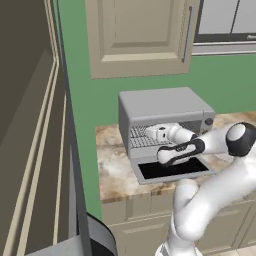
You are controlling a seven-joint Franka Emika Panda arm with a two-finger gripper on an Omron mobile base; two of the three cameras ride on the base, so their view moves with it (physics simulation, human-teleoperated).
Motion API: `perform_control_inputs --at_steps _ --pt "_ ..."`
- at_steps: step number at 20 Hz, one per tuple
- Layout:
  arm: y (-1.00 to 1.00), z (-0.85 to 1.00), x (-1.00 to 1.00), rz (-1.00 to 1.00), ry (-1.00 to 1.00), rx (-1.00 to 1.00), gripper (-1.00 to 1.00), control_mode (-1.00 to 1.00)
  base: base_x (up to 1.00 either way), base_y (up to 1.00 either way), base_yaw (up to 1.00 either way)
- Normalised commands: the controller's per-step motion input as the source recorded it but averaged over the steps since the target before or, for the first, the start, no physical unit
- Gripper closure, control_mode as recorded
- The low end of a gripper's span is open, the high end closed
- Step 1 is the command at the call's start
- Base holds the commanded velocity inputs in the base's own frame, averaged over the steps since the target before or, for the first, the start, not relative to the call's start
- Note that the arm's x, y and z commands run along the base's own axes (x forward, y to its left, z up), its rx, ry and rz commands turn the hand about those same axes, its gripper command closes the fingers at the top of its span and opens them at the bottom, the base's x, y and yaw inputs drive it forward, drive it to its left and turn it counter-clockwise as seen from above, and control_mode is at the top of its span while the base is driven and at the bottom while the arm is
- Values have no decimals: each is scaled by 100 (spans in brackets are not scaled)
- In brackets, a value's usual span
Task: Open the toaster oven door. Place the bread on the bottom rack in the toaster oven and place the chicken drumstick on the top rack.
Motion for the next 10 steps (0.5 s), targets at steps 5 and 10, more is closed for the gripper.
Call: perform_control_inputs --at_steps 5,10 --pt "-3 -2 1 0 77 -29 -100 -100 0 0 0" --pt "-19 -3 -12 0 86 -40 -100 -100 0 0 0"
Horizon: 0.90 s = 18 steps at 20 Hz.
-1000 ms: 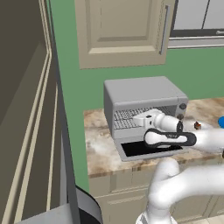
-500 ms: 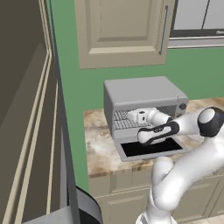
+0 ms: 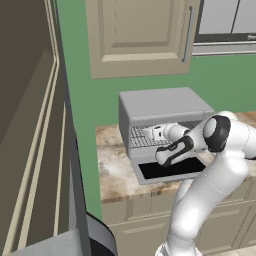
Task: Open the toaster oven door. Place the bread on the bottom rack in the toaster oven and place the chicken drumstick on the top rack.
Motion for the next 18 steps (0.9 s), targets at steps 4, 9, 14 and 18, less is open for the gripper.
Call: perform_control_inputs --at_steps 4,9,14,18 --pt "-29 -8 -48 0 92 -42 -100 -100 0 0 0" --pt "-34 -28 -75 0 90 -41 -100 -100 0 0 0" --pt "-41 -57 -100 0 78 -39 -100 -100 0 0 0" --pt "-42 -67 -100 0 76 -42 -100 -100 0 0 0"
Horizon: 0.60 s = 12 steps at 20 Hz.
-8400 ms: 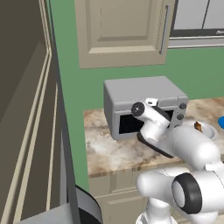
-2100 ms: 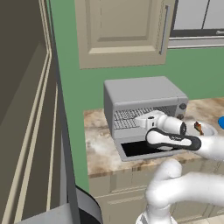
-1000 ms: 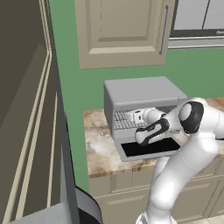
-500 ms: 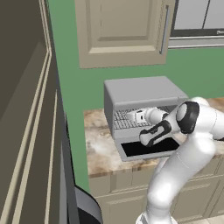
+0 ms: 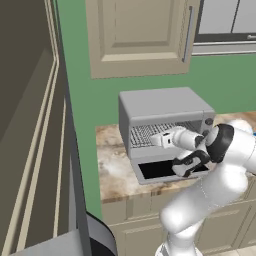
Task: Open the toaster oven door. Place the bread on the bottom rack in the toaster oven and place the chicken drumstick on the top rack.
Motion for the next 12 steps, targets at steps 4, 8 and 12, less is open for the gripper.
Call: perform_control_inputs --at_steps 4,8,12 --pt "-41 -73 -100 0 75 -42 -100 -100 0 0 0" --pt "-51 -64 -100 0 65 -37 -100 -100 0 0 0" --pt "-55 -17 -98 0 46 -24 -100 -100 0 0 0"
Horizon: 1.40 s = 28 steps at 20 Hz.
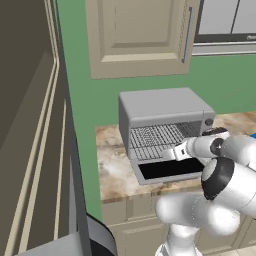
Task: Open the toaster oven door. Place the bread on the bottom rack in the toaster oven and place the chicken drumstick on the top rack.
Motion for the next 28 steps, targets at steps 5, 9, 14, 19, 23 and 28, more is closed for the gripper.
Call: perform_control_inputs --at_steps 5,9,14,19,23,28 --pt "-13 56 -48 0 13 -3 -100 -100 0 0 0" --pt "-9 52 -20 1 -10 4 -100 -100 0 0 0" --pt "-28 100 -1 -1 -1 4 -100 -100 0 0 0" --pt "-20 89 -45 -2 -7 1 -100 -100 0 0 0" --pt "-18 16 -99 0 -48 14 -100 -100 0 0 0" --pt "-35 74 -29 0 -65 22 -100 -100 0 0 0"
